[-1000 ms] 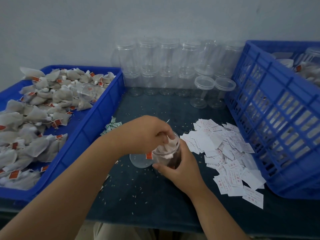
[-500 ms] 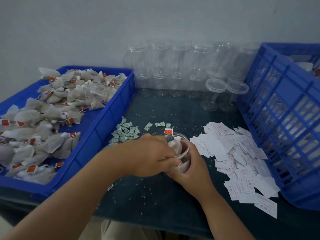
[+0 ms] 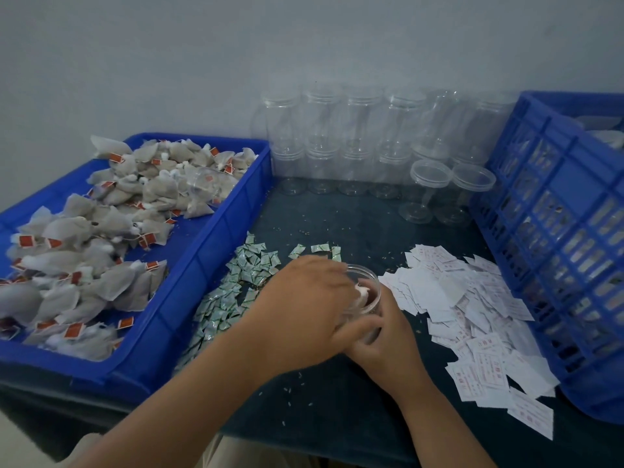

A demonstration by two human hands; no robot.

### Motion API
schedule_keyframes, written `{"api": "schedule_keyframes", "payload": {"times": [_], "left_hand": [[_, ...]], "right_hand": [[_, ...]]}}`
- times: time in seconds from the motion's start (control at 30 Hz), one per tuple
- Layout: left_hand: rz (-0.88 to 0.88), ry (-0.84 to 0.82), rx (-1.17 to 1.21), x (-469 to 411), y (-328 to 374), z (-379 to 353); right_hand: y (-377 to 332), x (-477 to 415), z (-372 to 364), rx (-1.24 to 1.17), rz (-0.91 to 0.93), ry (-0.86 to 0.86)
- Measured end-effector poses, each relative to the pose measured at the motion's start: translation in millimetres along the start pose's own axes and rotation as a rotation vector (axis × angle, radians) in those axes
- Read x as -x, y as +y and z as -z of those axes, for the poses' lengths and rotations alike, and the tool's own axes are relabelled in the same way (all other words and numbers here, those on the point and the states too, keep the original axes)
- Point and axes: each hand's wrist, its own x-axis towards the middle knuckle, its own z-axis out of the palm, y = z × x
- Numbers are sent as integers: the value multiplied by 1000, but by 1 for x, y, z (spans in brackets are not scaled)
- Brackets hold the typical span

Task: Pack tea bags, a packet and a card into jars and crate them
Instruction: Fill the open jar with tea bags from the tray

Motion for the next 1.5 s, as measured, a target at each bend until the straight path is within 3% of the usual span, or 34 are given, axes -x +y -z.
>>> {"api": "schedule_keyframes", "payload": {"times": [0.1, 0.23, 0.3, 0.37, 0.47, 0.6, 0.7, 0.77, 0.83, 1.07, 1.27, 1.4, 1.5], "left_hand": [[43, -167, 75, 0, 7, -6], [39, -234, 213, -7, 7, 2], [121, -175, 424, -9, 0, 12], [290, -15, 585, -7, -15, 20], [458, 135, 450, -1, -53, 33], [706, -7, 215, -12, -138, 57], [904, -227, 109, -33, -205, 54], [912, -314, 78, -37, -236, 36], [884, -289, 148, -37, -256, 11], [797, 66, 298, -46, -297, -41], [728, 17, -35, -73, -312, -51], [594, -62, 62, -80, -320, -53], [758, 58, 44, -73, -322, -60]], "right_hand": [[8, 0, 1, 2, 3, -18], [10, 0, 2, 8, -7, -41], [6, 0, 2, 23, 4, -35], [3, 0, 2, 8, -8, -20], [3, 1, 2, 4, -25, -17], [3, 2, 2, 16, -40, -33], [4, 3, 1, 34, -58, -39], [4, 4, 1, 34, -56, -40], [2, 4, 1, 28, -51, -43], [4, 0, 1, 15, -22, -32], [8, -5, 0, 6, -19, -67], [5, -6, 0, 26, -10, -74], [2, -6, 0, 37, -10, -67]]}}
